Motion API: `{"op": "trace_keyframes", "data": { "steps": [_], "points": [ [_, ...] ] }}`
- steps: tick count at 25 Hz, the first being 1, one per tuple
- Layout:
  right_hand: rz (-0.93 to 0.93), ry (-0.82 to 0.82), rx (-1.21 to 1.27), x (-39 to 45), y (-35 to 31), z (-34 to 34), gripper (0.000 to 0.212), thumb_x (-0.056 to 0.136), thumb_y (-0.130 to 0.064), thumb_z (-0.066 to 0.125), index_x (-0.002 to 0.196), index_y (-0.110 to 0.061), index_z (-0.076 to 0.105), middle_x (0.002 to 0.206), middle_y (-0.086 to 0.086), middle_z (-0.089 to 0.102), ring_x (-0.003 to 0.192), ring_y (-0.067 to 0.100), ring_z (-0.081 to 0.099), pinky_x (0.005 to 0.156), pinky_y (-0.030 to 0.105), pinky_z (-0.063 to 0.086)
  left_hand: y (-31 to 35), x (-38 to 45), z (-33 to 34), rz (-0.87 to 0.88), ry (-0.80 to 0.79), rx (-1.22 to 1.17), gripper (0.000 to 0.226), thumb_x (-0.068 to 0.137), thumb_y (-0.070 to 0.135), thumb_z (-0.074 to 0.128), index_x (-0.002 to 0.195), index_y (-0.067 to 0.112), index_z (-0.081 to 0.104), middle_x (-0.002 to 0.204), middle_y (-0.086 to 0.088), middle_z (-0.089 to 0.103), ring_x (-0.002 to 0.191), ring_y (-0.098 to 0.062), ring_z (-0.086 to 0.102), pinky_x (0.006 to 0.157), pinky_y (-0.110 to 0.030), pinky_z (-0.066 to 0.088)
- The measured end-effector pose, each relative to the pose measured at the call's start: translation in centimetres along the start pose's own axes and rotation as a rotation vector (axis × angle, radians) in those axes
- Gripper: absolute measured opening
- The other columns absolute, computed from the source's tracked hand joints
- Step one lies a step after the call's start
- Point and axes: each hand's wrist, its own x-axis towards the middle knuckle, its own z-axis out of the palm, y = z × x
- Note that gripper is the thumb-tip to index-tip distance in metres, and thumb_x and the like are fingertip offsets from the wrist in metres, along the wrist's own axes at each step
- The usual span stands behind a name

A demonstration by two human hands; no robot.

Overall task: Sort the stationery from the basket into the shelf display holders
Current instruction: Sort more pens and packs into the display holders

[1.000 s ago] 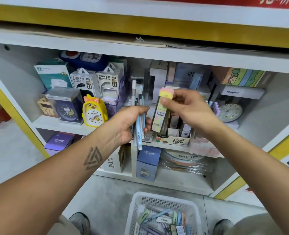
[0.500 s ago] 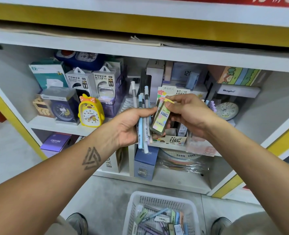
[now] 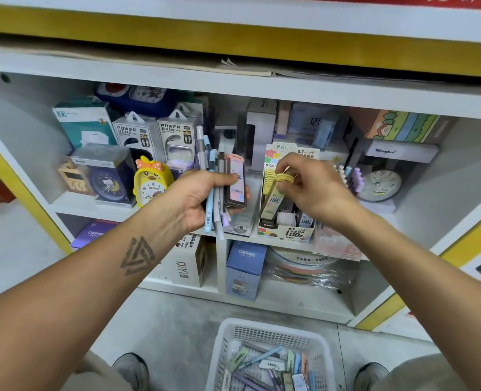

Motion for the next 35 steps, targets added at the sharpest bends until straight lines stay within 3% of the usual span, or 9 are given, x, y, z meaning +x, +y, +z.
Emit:
{"op": "trace_keyframes", "data": {
  "steps": [7,11,13,15,18,21,25,31,35],
  "points": [
    [-0.037,-0.018,-0.137,0.1,-0.2,0.1,0.024,0.096,-0.027,0.064,0.100,-0.035,0.042,0.094,0.007,0.065,0.082,0.030,0.061,0.075,0.042,0.054,-0.3,-0.6,0.3,-0.020,-0.056,0.029,0.033,0.086,0.002,0.066,0.118,-0.003,0.062,0.103,-0.026,0.071,0.092,-0.036,0.072,0.061,-0.039,0.059],
    [-0.131,-0.119,-0.265,-0.5,-0.1,1.0,0.004,0.096,-0.025,0.063,0.097,-0.022,0.060,0.094,0.001,0.065,0.089,0.026,0.061,0.077,0.041,0.052,-0.6,-0.8,0.6,-0.030,-0.082,0.040,0.032,0.085,0.001,0.066,0.117,-0.005,0.063,0.102,-0.027,0.071,0.090,-0.037,0.072,0.062,-0.041,0.060],
    [-0.207,-0.086,-0.366,-0.4,0.2,1.4,0.014,0.098,-0.022,0.058,0.098,-0.014,0.070,0.100,0.001,0.067,0.097,0.025,0.060,0.083,0.043,0.052,-0.7,-0.9,0.9,-0.029,-0.105,0.055,0.032,0.085,0.001,0.067,0.115,-0.005,0.064,0.102,-0.027,0.071,0.091,-0.038,0.072,0.065,-0.045,0.061],
    [-0.038,0.020,-0.013,0.1,-0.1,0.8,0.016,0.099,-0.023,0.059,0.102,-0.013,0.072,0.094,0.007,0.071,0.089,0.030,0.066,0.080,0.045,0.057,-0.8,-0.8,1.2,-0.031,-0.134,0.077,0.034,0.082,0.001,0.068,0.116,-0.003,0.065,0.103,-0.027,0.071,0.092,-0.038,0.071,0.069,-0.049,0.061],
    [0.228,-0.034,0.597,0.3,-0.6,0.0,0.024,0.091,-0.031,0.073,0.109,-0.017,0.067,0.077,0.009,0.075,0.064,0.025,0.068,0.062,0.037,0.057,-1.2,-0.9,1.8,-0.051,-0.182,0.094,0.029,0.081,0.001,0.070,0.110,0.000,0.069,0.101,-0.025,0.072,0.085,-0.037,0.073,0.063,-0.047,0.060],
    [0.274,-0.070,0.709,0.2,-0.9,-0.3,0.025,0.085,-0.012,0.078,0.105,-0.005,0.066,0.069,0.004,0.074,0.056,0.013,0.064,0.053,0.024,0.053,-1.4,-1.2,2.5,-0.060,-0.221,0.085,0.017,0.080,0.004,0.071,0.096,0.002,0.075,0.097,-0.025,0.072,0.080,-0.036,0.073,0.064,-0.048,0.061],
    [0.301,0.066,0.843,0.7,-0.6,-2.3,0.015,0.086,0.006,0.071,0.099,0.000,0.065,0.070,0.009,0.072,0.051,0.012,0.060,0.048,0.019,0.049,-0.8,-1.1,2.4,-0.027,-0.152,0.062,0.033,0.081,0.006,0.070,0.112,-0.002,0.067,0.102,-0.024,0.072,0.082,-0.034,0.073,0.070,-0.050,0.060],
    [0.049,0.107,0.053,0.3,1.2,-3.5,0.017,0.094,-0.017,0.067,0.102,-0.030,0.062,0.082,0.000,0.069,0.070,0.016,0.068,0.064,0.033,0.057,-0.1,-1.3,1.6,-0.020,-0.042,0.038,0.025,0.092,-0.001,0.057,0.117,-0.007,0.057,0.096,-0.027,0.072,0.084,-0.034,0.074,0.053,-0.037,0.058],
    [-0.053,-0.012,-0.140,-0.2,1.7,-1.7,0.004,0.095,-0.030,0.064,0.097,-0.032,0.061,0.084,-0.007,0.068,0.079,0.022,0.064,0.074,0.036,0.054,-0.1,-1.6,1.9,-0.009,-0.063,0.055,0.028,0.090,-0.003,0.059,0.117,-0.008,0.057,0.095,-0.029,0.071,0.083,-0.036,0.073,0.059,-0.044,0.061]
  ]
}}
